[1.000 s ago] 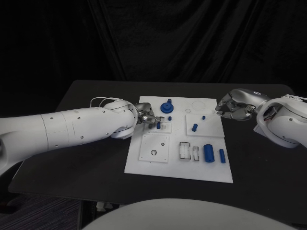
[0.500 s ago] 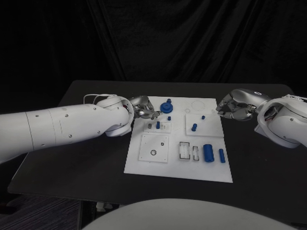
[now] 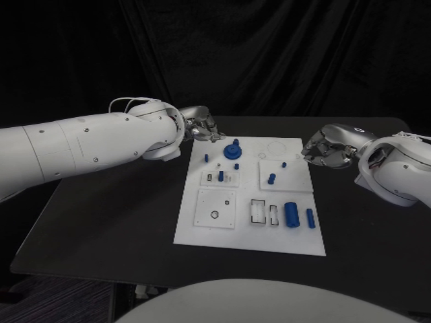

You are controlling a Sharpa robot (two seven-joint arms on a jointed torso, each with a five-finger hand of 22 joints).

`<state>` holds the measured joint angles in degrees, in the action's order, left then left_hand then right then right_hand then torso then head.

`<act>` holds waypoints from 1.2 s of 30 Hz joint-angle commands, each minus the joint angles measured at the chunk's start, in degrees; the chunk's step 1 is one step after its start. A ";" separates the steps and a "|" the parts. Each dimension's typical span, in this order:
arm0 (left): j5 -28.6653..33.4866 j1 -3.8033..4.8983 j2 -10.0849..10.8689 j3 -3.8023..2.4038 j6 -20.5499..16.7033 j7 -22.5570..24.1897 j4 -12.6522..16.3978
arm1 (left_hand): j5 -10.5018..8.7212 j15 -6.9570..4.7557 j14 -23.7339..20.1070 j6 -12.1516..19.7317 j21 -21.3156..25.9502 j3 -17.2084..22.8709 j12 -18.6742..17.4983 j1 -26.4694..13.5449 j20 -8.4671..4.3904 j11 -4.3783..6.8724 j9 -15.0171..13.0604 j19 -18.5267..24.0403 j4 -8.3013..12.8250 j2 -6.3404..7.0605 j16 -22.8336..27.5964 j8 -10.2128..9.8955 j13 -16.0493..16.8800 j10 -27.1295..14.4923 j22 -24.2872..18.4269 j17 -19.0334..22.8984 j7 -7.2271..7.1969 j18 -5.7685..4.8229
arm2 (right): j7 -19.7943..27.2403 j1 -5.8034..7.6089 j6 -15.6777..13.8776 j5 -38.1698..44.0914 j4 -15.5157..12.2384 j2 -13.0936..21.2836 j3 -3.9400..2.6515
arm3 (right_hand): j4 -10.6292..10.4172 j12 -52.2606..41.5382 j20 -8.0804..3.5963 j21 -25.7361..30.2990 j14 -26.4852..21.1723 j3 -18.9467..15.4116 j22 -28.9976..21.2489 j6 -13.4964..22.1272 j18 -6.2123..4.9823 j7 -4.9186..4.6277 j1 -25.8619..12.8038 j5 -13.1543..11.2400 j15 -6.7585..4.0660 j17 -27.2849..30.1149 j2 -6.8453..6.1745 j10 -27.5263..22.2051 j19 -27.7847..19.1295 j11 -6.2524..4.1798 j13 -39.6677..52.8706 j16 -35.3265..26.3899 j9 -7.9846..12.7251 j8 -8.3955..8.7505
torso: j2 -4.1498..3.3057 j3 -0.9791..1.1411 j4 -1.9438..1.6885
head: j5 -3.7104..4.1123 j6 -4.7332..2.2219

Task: Assemble the parts on the task board

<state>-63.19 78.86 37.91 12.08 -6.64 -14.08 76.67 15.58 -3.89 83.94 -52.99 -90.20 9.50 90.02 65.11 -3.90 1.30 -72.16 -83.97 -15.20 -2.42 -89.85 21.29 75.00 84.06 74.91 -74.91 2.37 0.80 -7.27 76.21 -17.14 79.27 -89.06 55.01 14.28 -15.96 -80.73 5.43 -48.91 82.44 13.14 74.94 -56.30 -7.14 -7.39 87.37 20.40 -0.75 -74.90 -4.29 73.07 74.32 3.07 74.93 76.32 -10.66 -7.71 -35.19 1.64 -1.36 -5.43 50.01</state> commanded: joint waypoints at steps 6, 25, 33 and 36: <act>-0.06 0.50 -3.98 -0.01 10.58 2.77 -4.33 | -1.80 0.23 6.06 -2.70 0.20 -0.15 -0.02 0.10 0.19 0.14 0.09 -6.03 -1.32 -1.30 -0.15 0.16 15.00 5.94 15.09 -15.09 -0.38 -0.80 | -0.78 -0.11 -1.08 -0.18 0.12 -0.33 -0.05 | 0.04 0.21 -0.03 -0.03 -0.22 0.40 4.98 -0.38 -0.43 0.08 -0.05 0.38 -0.05 -0.79 0.58 -0.26 -0.31 -0.14 0.68 -0.04 -0.09 0.32 | 0.30 0.42 -0.04 | -0.14 -0.01; -0.06 0.37 -13.22 -0.02 29.30 -14.38 -13.06 | -6.54 0.19 6.06 -6.90 0.20 -5.71 -0.02 -4.23 0.08 0.06 7.69 -6.03 -0.68 -0.72 -0.15 -7.70 15.00 5.94 15.09 -15.09 -0.16 -0.80 | -0.79 -0.11 -1.22 -0.65 -0.26 -0.35 -0.06 | 0.06 0.22 -0.04 -0.02 -0.20 0.45 4.98 -0.41 -0.44 0.09 -0.03 0.41 -0.06 -0.81 0.63 -0.28 -0.30 -0.15 0.65 -0.01 -0.10 0.32 | 0.43 0.52 -0.02 | -0.48 -0.01; -0.06 0.11 -14.27 -0.01 30.12 -15.58 -14.25 | -5.95 0.18 6.06 -7.39 0.20 -5.88 -0.02 -3.59 0.08 0.06 8.67 -6.03 -0.32 -0.78 -0.15 -8.58 15.00 5.94 15.09 -15.09 -0.17 -0.80 | -0.84 -0.11 -1.16 -0.65 -0.72 -0.18 -0.06 | 0.12 0.21 -0.05 -0.05 -0.19 0.56 4.99 -0.43 -0.43 0.10 0.04 0.48 -0.08 -0.77 0.68 -0.26 -0.26 -0.17 0.64 -0.02 -0.10 0.34 | 0.27 0.40 0.06 | -0.79 -0.01; -0.06 -0.07 -14.55 -0.01 29.96 -15.16 -14.40 | -5.20 0.17 6.06 -7.73 0.20 -5.80 -0.02 -2.68 0.07 0.06 9.38 -6.03 0.32 -0.85 -0.15 -9.28 15.00 5.94 15.09 -15.09 -0.19 -0.80 | -0.76 -0.11 -1.35 -0.65 -0.77 -0.23 -0.06 | 0.12 0.21 -0.05 -0.05 -0.19 0.56 4.99 -0.43 -0.43 0.10 0.04 0.48 -0.08 -0.77 0.68 -0.26 -0.26 -0.17 0.64 -0.02 -0.10 0.34 | 0.20 0.34 0.19 | -0.86 -0.01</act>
<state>-63.20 78.98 23.54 12.11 21.70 -28.56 62.30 10.03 -3.88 83.94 -60.32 -90.20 3.71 90.02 61.88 -3.89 1.30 -63.02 -83.97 -15.31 -3.16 -89.85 12.33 74.99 84.06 74.91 -74.91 2.17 0.80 -7.26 76.21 -17.51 78.61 -89.69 54.74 14.27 -15.80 -80.73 5.43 -48.92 82.44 13.30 74.92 -56.30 -7.14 -7.39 87.37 20.60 -0.75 -74.90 -4.29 73.07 74.32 3.07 74.90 76.32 -10.71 -7.71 -34.89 2.09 -1.31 -6.23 50.01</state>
